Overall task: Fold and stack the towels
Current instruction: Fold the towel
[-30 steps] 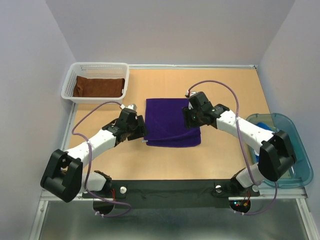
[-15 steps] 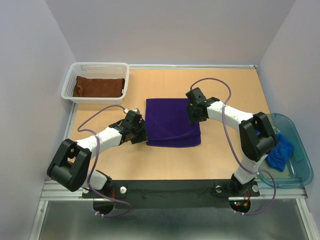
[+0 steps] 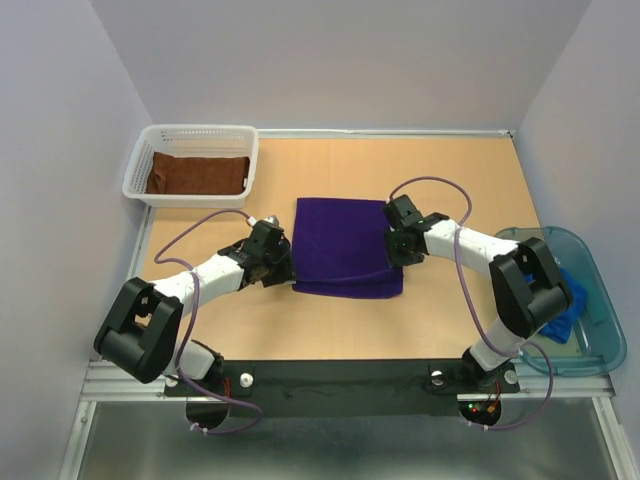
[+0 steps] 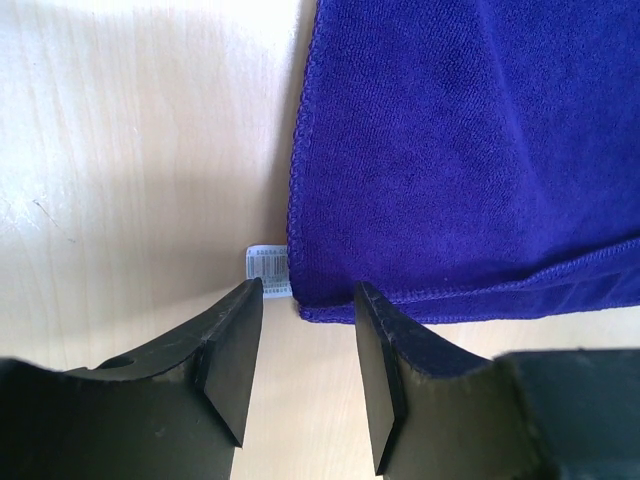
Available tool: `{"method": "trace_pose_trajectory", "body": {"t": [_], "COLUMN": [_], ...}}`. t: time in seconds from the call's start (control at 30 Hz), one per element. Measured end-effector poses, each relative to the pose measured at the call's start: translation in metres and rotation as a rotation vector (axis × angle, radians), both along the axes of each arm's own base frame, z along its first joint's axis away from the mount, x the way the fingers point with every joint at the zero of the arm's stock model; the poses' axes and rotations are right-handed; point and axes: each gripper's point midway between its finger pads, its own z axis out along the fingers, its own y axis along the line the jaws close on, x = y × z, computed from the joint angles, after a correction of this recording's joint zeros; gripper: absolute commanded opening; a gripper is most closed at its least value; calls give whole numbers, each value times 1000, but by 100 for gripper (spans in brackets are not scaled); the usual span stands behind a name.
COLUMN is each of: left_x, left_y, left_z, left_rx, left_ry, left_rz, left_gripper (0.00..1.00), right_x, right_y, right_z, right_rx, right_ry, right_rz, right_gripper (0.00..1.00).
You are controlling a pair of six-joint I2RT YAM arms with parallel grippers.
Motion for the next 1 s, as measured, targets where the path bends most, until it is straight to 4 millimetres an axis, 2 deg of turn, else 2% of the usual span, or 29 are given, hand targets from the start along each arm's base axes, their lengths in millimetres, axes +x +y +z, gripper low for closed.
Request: {"method": "trace_pose_trajectory", "body": {"t": [0.3, 0.37, 0.7, 0.9, 1.0], "left_x": [1, 2, 3, 3, 3], "left_y": [-1, -1, -3, -3, -3], "left_z": [1, 1, 2, 2, 2], "left_rx": [-4, -6, -10, -10, -11], "left_ry": [-6, -7, -16, -17, -17], "left_rz": [3, 3, 0, 0, 1], "left_gripper": [52, 52, 52, 52, 52], "right_x": [-25, -31, -58, -82, -85], "right_y": [-2, -1, 9, 0, -3], "right_z": [29, 31, 12, -8, -6], "right_rx": [99, 118, 196, 193, 201], "right_ry": [-63, -61, 49, 117, 101], "right_rz": [17, 25, 52, -10, -44], "right_gripper": [46, 46, 47, 47, 47]}}
